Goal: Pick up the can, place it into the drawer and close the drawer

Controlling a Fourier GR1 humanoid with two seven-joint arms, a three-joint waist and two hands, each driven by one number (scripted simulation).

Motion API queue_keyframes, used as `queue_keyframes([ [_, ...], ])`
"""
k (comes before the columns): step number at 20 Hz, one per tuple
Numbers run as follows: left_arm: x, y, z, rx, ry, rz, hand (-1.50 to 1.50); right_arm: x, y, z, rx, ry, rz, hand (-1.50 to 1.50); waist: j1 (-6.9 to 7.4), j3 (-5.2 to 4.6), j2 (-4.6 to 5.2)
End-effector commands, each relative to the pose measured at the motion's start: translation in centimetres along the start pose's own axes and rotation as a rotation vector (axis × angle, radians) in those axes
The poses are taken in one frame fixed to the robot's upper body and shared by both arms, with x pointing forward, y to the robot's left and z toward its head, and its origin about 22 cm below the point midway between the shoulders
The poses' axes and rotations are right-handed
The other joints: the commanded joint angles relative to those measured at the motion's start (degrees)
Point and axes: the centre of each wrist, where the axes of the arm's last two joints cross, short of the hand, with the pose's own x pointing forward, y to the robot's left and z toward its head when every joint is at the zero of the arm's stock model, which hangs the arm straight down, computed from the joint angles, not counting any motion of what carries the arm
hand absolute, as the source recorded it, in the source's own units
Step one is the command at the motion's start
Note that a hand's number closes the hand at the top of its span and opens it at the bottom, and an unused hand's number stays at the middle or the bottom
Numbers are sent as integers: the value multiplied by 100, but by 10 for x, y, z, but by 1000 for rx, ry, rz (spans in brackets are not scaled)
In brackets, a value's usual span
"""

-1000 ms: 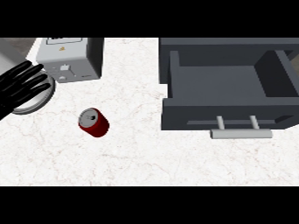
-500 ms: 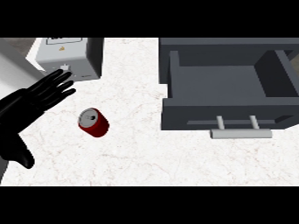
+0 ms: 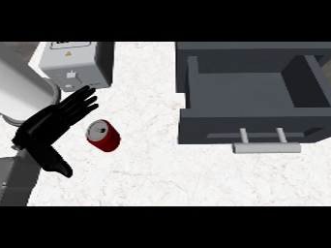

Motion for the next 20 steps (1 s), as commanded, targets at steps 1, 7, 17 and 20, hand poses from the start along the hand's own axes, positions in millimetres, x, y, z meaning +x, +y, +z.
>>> queue_keyframes([
  [1, -24, -15, 6, 29, 15, -3, -150, -8, -3, 5, 0, 10, -4, -150, 34, 1, -8],
  [7, -53, 26, 12, 101, -6, -21, -150, 21, -13, 7, 20, -5, 11, -150, -19, -3, 2],
  [17, -93, 47, 12, 123, 34, -40, -150, 10, 6, 8, 20, 0, 12, -150, -38, -5, 17],
  [20, -100, 47, 5, 121, 73, -21, -150, 16, -2, 15, 3, -11, 2, -150, -50, -5, 12],
])
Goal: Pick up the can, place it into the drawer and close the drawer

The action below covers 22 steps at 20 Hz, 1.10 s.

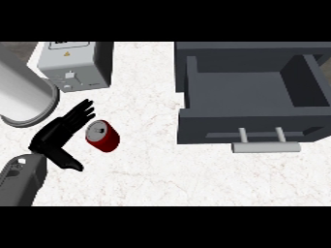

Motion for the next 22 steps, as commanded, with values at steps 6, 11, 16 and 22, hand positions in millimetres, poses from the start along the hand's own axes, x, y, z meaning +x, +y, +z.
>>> queue_keyframes([
  [6, -42, -8, 1, -10, 21, 52, -150, 2, 0, -9, 1, 0, -6, -150, -1, -3, 6],
  [11, -39, -12, -16, -14, 23, 56, -150, 4, -5, 7, 9, 2, -6, -150, -45, -3, 12],
  [16, -52, -30, -24, -41, 46, 87, -150, 12, -9, 2, 14, 18, -21, -150, -29, -3, 8],
  [22, -51, -20, -19, -25, 50, 153, 150, 13, -11, 10, 24, 9, -17, -150, -99, -9, 32],
])
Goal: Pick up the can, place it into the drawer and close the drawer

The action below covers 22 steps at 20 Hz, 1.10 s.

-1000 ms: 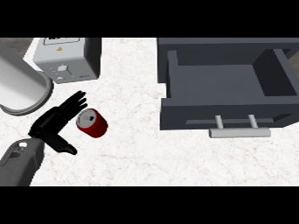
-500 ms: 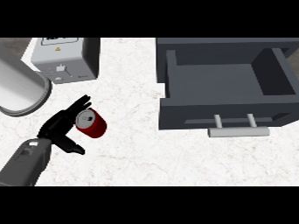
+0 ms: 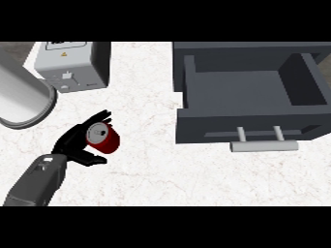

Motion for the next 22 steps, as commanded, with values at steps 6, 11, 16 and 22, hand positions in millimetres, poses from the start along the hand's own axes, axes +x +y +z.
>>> queue_keyframes([
  [6, 25, 0, -20, -201, -24, 100, 150, -6, 0, 0, 14, 9, -15, -150, -12, 0, 10],
  [11, 31, -20, -40, -265, -95, 129, 150, 6, 5, 12, 2, 12, -4, -150, 79, 9, -47],
  [16, 34, -40, -56, -197, -185, 174, 150, -2, -6, 12, -25, 27, -25, -150, 119, 13, -51],
  [22, 25, -34, -44, 404, -352, 225, 150, 6, 1, 22, -41, 22, -4, -150, 207, 20, -104],
])
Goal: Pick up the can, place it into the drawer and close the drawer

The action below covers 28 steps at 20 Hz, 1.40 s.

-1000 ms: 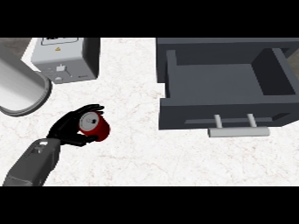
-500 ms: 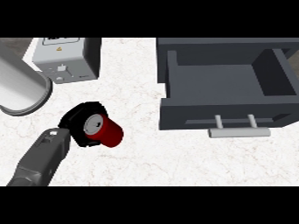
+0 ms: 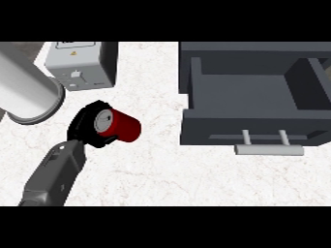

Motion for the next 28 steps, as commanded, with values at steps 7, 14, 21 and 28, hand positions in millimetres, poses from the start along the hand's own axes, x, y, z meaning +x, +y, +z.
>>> queue_keyframes([
  [7, 22, -57, -26, 194, -210, -38, 150, 14, 16, 0, -21, -2, -6, -150, 65, 5, -29],
  [14, 91, -111, -46, 173, -207, -90, 150, -1, -7, 5, -4, -1, -4, -150, -15, 5, -12],
  [21, 153, -170, -35, 166, -247, -120, 150, 5, 4, -1, -17, -13, -12, -150, -45, 1, 5],
  [28, 173, -208, -60, 173, -257, -173, 150, 5, 15, -21, -6, -12, -22, -150, -101, -4, 52],
])
